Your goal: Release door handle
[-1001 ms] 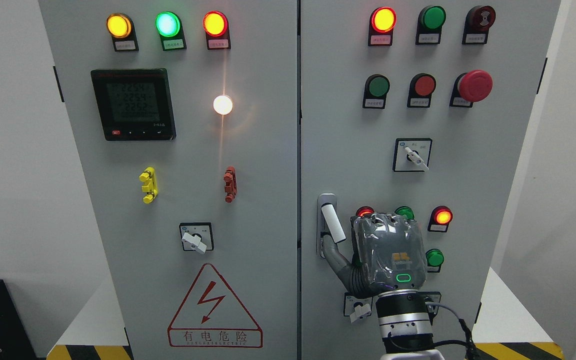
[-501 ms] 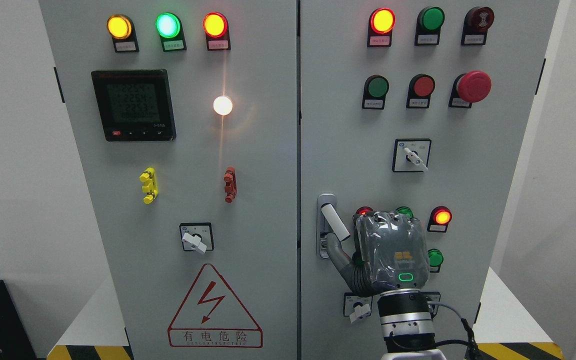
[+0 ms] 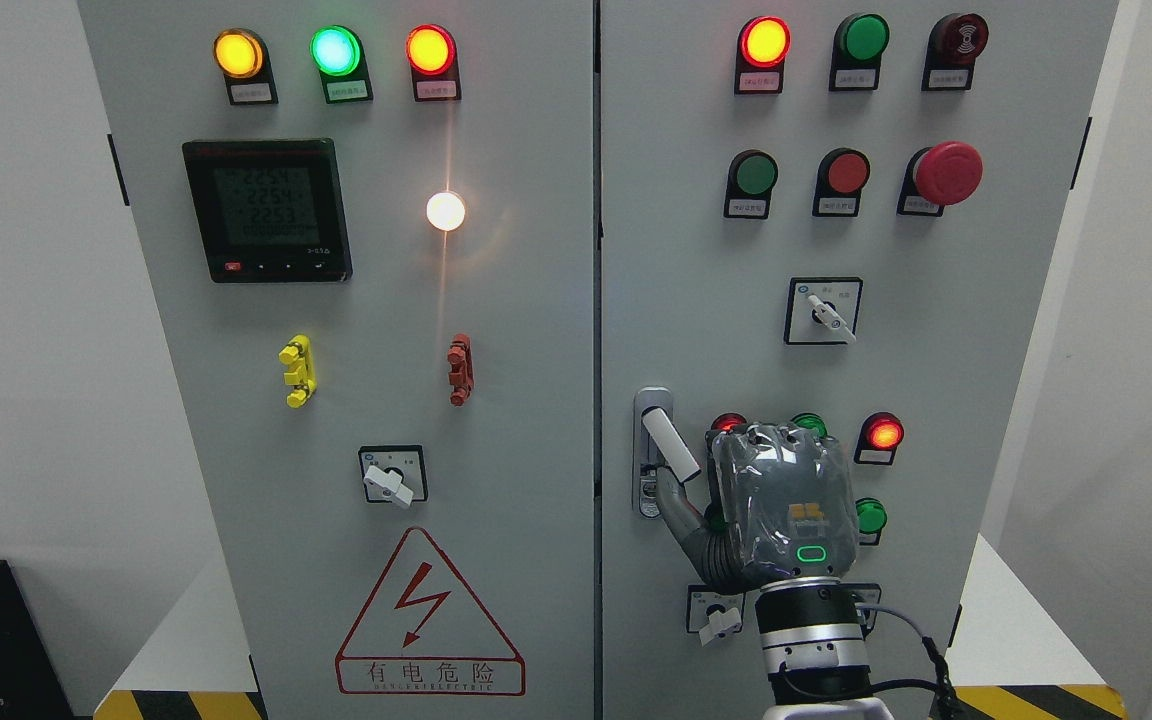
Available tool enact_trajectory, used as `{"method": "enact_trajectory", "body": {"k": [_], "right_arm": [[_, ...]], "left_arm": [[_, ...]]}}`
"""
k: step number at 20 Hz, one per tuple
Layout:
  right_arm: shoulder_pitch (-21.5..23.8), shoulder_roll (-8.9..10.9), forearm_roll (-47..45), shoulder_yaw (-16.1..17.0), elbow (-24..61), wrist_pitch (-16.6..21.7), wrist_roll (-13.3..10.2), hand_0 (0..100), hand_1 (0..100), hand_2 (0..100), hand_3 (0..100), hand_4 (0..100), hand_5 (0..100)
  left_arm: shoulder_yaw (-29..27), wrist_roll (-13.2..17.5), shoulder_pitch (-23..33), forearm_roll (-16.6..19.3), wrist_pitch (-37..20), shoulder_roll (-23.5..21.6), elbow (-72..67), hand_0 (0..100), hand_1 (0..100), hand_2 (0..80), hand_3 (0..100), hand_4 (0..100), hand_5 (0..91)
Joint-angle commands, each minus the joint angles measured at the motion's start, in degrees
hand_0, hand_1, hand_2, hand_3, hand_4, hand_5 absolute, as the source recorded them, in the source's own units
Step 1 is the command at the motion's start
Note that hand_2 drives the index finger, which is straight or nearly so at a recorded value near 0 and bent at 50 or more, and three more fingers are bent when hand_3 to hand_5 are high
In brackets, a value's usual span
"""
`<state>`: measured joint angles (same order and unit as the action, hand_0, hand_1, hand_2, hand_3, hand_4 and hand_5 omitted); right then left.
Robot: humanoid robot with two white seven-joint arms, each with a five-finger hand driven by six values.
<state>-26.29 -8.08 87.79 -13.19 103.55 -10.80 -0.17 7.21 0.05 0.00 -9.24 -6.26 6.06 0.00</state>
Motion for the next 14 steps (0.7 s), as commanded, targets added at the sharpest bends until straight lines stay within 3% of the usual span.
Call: {"method": "enact_trajectory", "body": {"k": [1,14], "right_arm": [[0.01,0.00,0.01,0.01,-0.01,-0.01,0.00,48,51,92,100,100,100],[-0.07,0.09,0.10,0.01,0.07,-0.45,-0.44,51,49,92,100,100,100]], "left_arm": [[0.00,-0.05,-1.49,0.01,0.02,0.00,-1.67,12,56,0.0,0,0,0.0],[0.00,-0.05,-1.49,0.01,0.02,0.00,-1.67,12,56,0.0,0,0,0.0]]}}
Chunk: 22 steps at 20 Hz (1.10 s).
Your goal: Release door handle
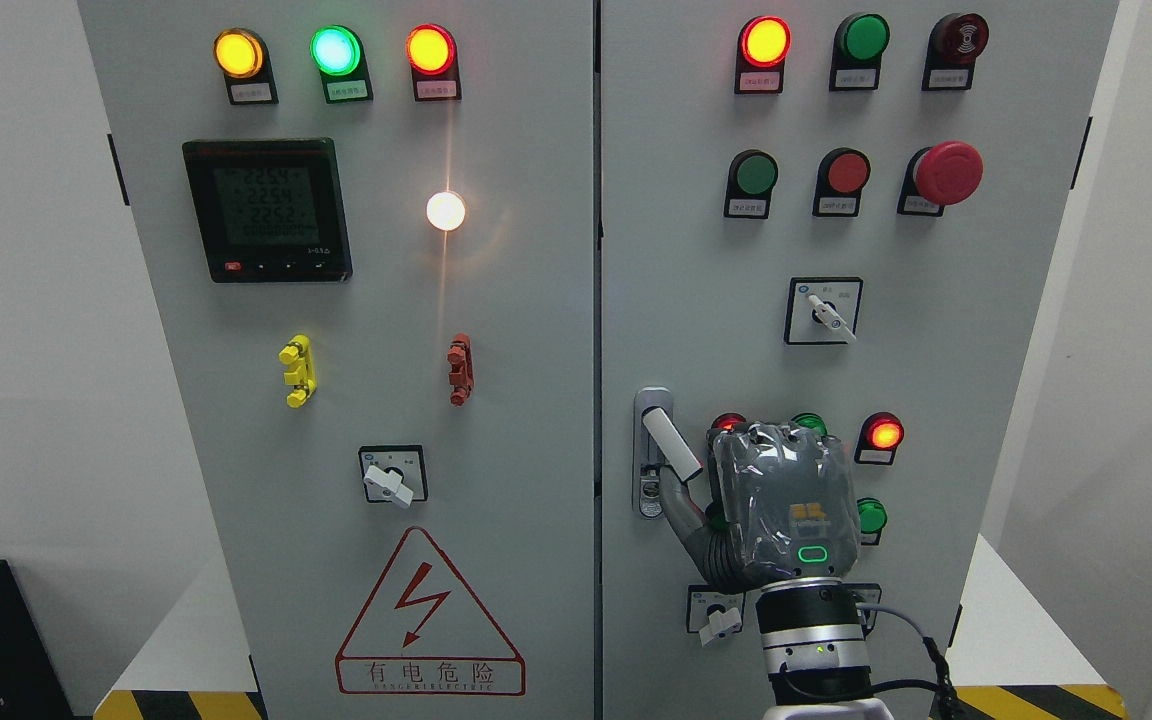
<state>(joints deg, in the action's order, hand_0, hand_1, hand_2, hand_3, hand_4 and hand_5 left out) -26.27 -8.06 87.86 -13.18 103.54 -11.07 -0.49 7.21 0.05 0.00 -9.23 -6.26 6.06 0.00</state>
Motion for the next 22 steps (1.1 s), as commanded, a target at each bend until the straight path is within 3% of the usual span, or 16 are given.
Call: {"method": "enact_trajectory", "body": {"k": [1,22], "right_arm": [[-0.09,0.06,0.12,0.00,0.08,-0.18,-0.12,51,49,92,100,100,100],[-0.09,0.15,0.39,0.26,0.34,-0.27,-0.91,52,49,92,100,100,100]], "left_arm": [[0.00,-0.05,-1.49,-0.08,0.02,0.00,-1.67,12,56,0.0,0,0,0.0],[0.00,-0.05,-1.49,0.00,0.02,0.00,-1.67,12,56,0.0,0,0,0.0]]}}
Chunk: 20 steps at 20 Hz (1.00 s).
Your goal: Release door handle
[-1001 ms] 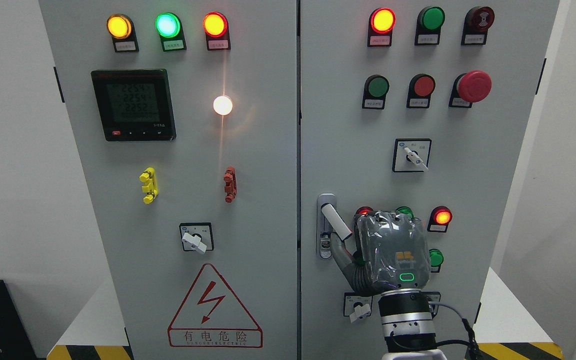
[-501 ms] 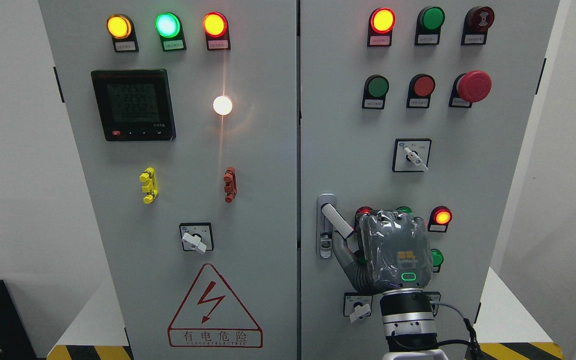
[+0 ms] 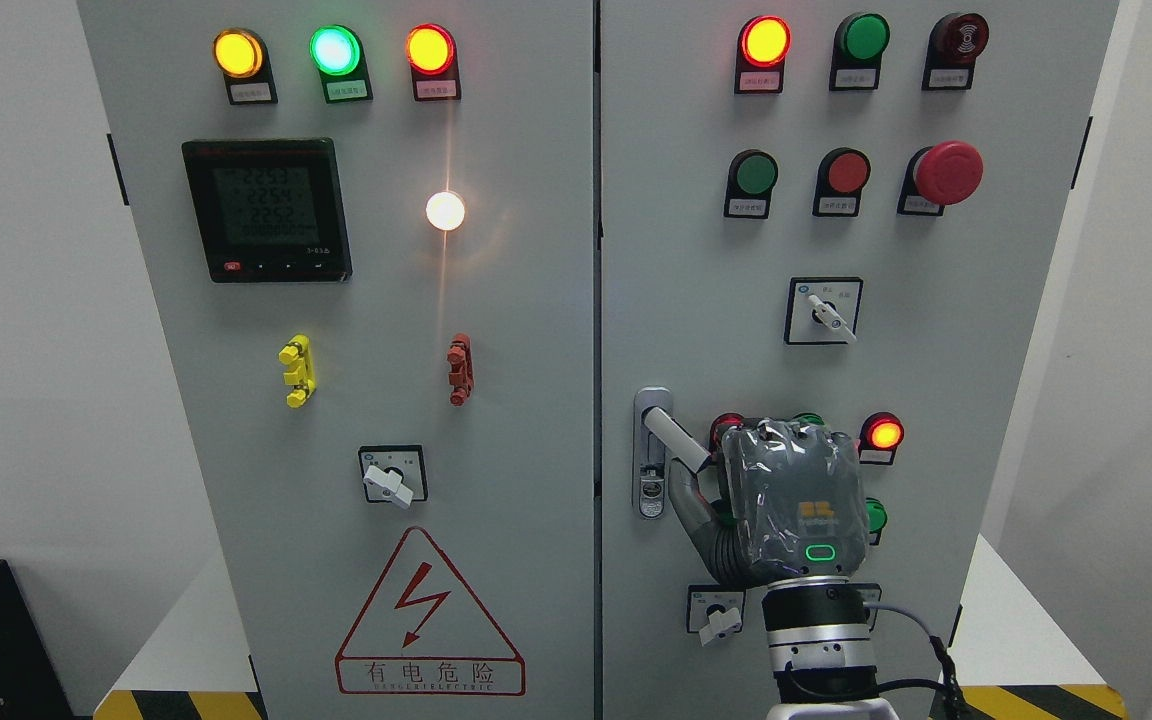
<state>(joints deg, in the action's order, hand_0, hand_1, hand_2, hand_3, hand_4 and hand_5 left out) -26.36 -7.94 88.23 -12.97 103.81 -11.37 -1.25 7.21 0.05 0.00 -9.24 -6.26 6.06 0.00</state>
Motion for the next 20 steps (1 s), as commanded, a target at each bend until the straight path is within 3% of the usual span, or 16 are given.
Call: {"method": "enact_trajectory", "body": {"k": [1,20], "right_arm": [[0.00,0.03,0.01,0.05,0.08,0.03,-0.15,52,49,92,100,100,100],[-0.09,0.03,0.01,0.05,0.17,0.03,-0.24,52,48,92,100,100,100]], "left_arm": [[0.00,-0.05,-1.49,0.01,0.02,0.00,-1.67,12,56,0.0,0,0,0.0],[0.00,-0.05,-1.49,0.01,0.02,0.00,-1.67,12,56,0.0,0,0,0.0]]}}
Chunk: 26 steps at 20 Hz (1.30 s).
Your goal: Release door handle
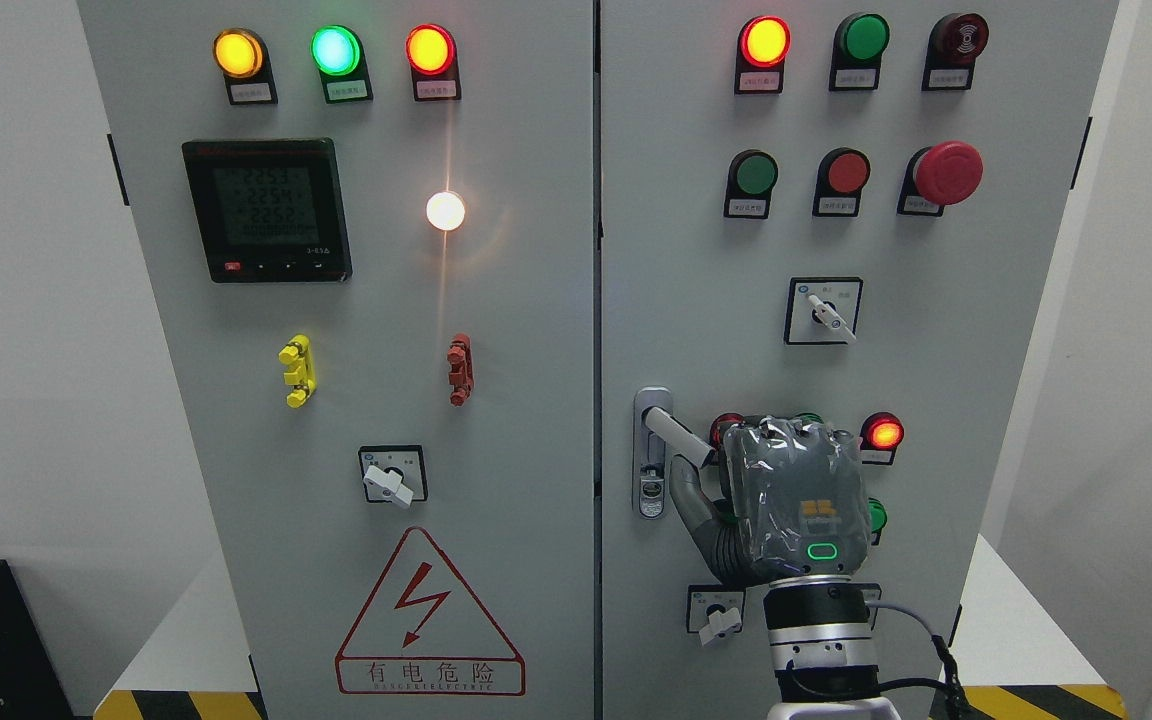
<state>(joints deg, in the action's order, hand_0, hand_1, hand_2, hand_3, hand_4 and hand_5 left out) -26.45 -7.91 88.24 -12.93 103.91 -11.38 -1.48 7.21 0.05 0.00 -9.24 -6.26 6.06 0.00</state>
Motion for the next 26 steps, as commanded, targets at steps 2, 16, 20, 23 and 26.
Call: {"method": "enact_trajectory", "body": {"k": [2,16,20,23,26], "right_arm": [[0.00,0.00,0.00,0.09,0.06,0.04,-0.02,53,48,92,100,100,100],[-0.09,0.00,0.00,0.09,0.06,0.04,-0.19,52,47,92,100,100,100],[-0.18,0.00,0.00,0.09,0.41,0.04,-0.37,52,47,92,100,100,100],[-0.27,0.00,0.09,0.09,0.50,0.04,-0.37,52,47,92,100,100,100],[-0.27,0.00,0.09,0.09,0.50,0.04,-0.37,52,47,92,100,100,100]], "left_arm": [[0.00,-0.05,-1.49,0.01,0.02,0.00,-1.67,12,56,0.0,0,0,0.0],[0.00,-0.05,-1.58,0.01,0.02,0.00,-1.67,12,56,0.0,0,0,0.0],[0.00,-0.05,-1.49,0.01,0.02,0.00,-1.67,12,56,0.0,0,0,0.0],[0.00,-0.05,-1.49,0.01,0.02,0.00,-1.67,12,56,0.0,0,0,0.0],[0.00,-0.05,-1.49,0.01,0.02,0.00,-1.67,12,56,0.0,0,0,0.0]]}}
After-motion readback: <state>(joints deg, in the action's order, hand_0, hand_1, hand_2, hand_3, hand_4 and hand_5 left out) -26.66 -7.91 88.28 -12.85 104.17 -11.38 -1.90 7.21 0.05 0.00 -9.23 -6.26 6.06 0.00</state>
